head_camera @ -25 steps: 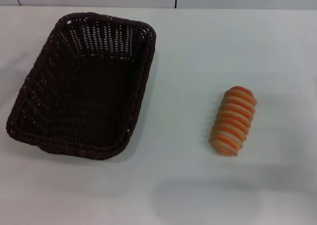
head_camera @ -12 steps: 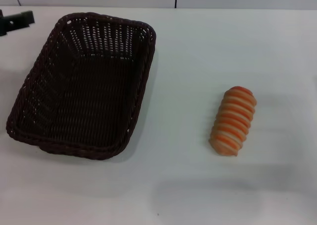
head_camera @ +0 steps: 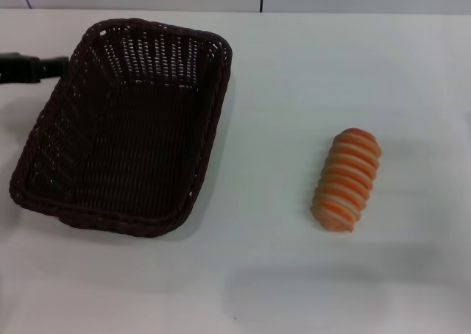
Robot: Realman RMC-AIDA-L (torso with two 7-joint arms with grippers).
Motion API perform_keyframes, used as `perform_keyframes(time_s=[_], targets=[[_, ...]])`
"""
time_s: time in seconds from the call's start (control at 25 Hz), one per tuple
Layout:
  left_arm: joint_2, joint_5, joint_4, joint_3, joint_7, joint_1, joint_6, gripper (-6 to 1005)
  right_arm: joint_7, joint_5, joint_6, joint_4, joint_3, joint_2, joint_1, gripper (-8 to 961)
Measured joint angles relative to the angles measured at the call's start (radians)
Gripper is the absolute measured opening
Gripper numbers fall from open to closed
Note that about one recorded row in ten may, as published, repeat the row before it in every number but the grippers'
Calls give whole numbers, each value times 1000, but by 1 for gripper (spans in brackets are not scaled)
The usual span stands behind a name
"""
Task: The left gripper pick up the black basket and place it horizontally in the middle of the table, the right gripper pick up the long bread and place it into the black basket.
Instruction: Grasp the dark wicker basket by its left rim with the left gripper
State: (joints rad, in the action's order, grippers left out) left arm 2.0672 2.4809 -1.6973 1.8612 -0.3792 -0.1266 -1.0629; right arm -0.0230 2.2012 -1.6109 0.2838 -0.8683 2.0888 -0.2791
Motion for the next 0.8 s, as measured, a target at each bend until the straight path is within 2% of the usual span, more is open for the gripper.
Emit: perform_keyframes(time_s=[0.2,0.52,0.8], targets=[[1,44,27,-47,38,0,13,791,0,0,-1,-3,-1,-2,-6,650],[1,49,52,-64,45,-1,17,788,0,0,-2,-5,-2,-4,-8,651],[-3,72,129,-106,38,-21,26,785,0,1,-11,-6,-2,-4,-8,650]])
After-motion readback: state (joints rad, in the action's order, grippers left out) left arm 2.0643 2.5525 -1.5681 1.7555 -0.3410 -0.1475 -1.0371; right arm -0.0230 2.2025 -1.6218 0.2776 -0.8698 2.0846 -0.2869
